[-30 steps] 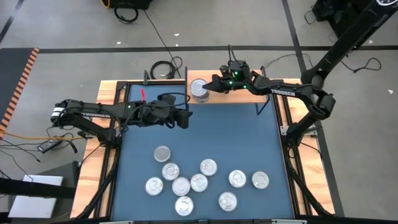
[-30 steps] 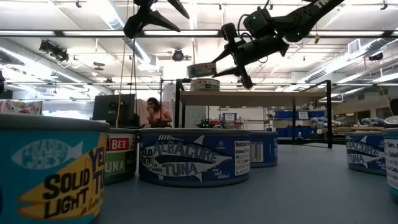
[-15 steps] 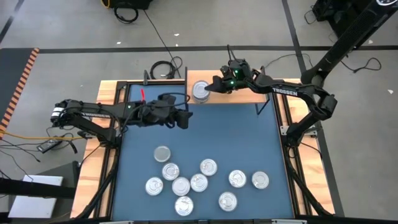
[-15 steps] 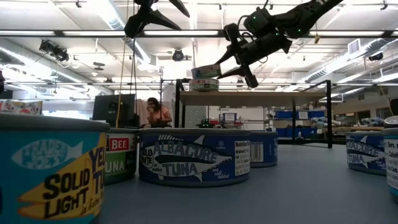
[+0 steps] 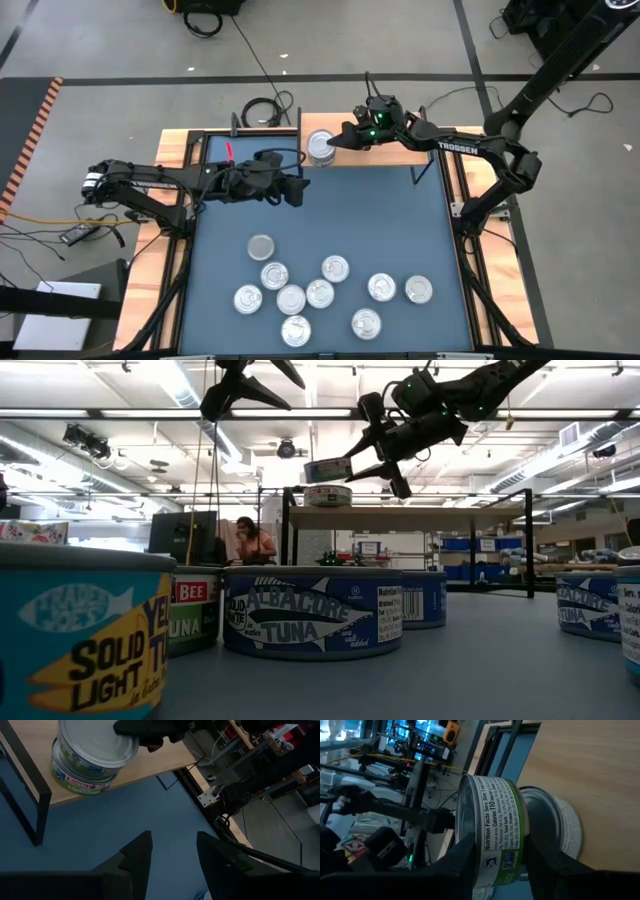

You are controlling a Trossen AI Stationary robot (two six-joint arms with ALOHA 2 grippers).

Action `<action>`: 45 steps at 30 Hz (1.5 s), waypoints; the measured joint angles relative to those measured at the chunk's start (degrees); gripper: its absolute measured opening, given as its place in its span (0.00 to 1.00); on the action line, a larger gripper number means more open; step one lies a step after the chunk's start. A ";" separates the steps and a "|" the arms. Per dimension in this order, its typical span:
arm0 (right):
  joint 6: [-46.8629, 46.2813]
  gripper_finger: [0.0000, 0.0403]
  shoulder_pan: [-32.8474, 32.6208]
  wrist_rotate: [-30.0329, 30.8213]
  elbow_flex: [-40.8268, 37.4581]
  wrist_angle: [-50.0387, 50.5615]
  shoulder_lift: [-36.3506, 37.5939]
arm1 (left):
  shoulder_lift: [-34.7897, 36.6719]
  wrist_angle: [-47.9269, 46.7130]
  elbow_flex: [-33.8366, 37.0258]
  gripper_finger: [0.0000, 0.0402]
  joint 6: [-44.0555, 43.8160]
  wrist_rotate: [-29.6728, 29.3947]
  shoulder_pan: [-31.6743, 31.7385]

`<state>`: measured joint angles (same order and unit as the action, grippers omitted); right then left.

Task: Stack canned seafood by type on shelf
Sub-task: Stack the green tuna can on top of the green tuna can on the shelf

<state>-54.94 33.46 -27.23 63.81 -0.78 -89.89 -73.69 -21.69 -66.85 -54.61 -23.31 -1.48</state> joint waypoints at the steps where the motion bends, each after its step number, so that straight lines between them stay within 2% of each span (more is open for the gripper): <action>1: 0.06 0.33 -0.03 0.09 0.00 0.04 0.00 | 0.00 0.00 0.00 0.41 -0.02 0.00 0.00; 9: -1.69 0.33 -0.81 -1.62 0.02 -4.22 -3.77 | 0.00 0.01 0.00 0.41 -0.02 0.00 0.00; 15: -2.16 0.33 -0.82 -1.37 0.02 -7.30 -2.23 | 0.00 0.42 0.00 0.41 0.11 0.48 0.00; 25: -0.69 0.33 1.19 -2.95 0.02 -2.20 -1.81 | 0.00 0.89 0.00 0.41 0.15 0.74 0.33; 45: -0.04 0.33 2.61 -4.06 0.02 -0.73 -1.84 | 0.00 1.01 0.00 0.41 0.31 1.05 0.74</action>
<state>-54.97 36.07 -31.28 63.83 -1.51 -91.72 -73.69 -20.69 -66.85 -54.30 -22.26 -0.73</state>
